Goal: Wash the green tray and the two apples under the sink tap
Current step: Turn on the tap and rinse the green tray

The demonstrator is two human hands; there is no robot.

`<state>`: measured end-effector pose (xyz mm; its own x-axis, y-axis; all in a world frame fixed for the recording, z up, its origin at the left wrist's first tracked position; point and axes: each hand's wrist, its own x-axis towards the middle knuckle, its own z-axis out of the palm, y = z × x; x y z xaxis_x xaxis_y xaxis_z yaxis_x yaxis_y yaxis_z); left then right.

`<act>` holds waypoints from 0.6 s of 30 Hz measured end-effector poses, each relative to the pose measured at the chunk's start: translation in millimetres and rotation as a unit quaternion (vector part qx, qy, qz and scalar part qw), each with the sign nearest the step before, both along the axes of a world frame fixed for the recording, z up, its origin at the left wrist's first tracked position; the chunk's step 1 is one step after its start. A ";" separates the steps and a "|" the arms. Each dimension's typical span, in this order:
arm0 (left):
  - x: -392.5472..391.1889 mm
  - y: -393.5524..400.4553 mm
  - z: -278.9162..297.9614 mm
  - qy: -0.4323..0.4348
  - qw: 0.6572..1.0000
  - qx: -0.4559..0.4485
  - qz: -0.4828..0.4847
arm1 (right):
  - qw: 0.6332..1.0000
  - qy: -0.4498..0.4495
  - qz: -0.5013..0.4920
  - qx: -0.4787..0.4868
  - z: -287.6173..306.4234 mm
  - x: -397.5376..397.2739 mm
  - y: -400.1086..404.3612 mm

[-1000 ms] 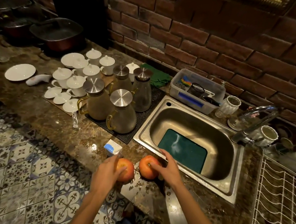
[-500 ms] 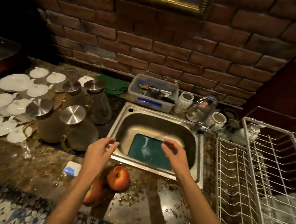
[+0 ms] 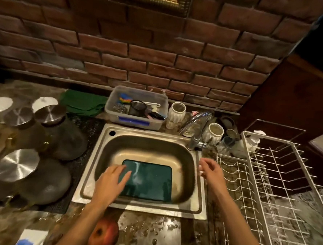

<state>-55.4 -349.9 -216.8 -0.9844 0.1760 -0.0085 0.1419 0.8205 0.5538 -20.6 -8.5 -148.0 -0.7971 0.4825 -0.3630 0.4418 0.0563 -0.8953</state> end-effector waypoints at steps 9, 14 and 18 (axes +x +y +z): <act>-46.0 -2.0 -75.2 -0.208 0.975 0.065 0.048 | 0.996 -0.061 -0.070 0.015 -34.3 -91.2 57.4; -59.7 0.0 -100.2 -0.276 0.956 0.070 0.070 | 0.994 -0.091 -0.062 0.009 -55.0 -124.9 68.2; -59.3 1.2 -110.8 -0.308 0.945 0.068 0.092 | 0.990 -0.113 -0.084 0.023 -71.8 -137.4 75.4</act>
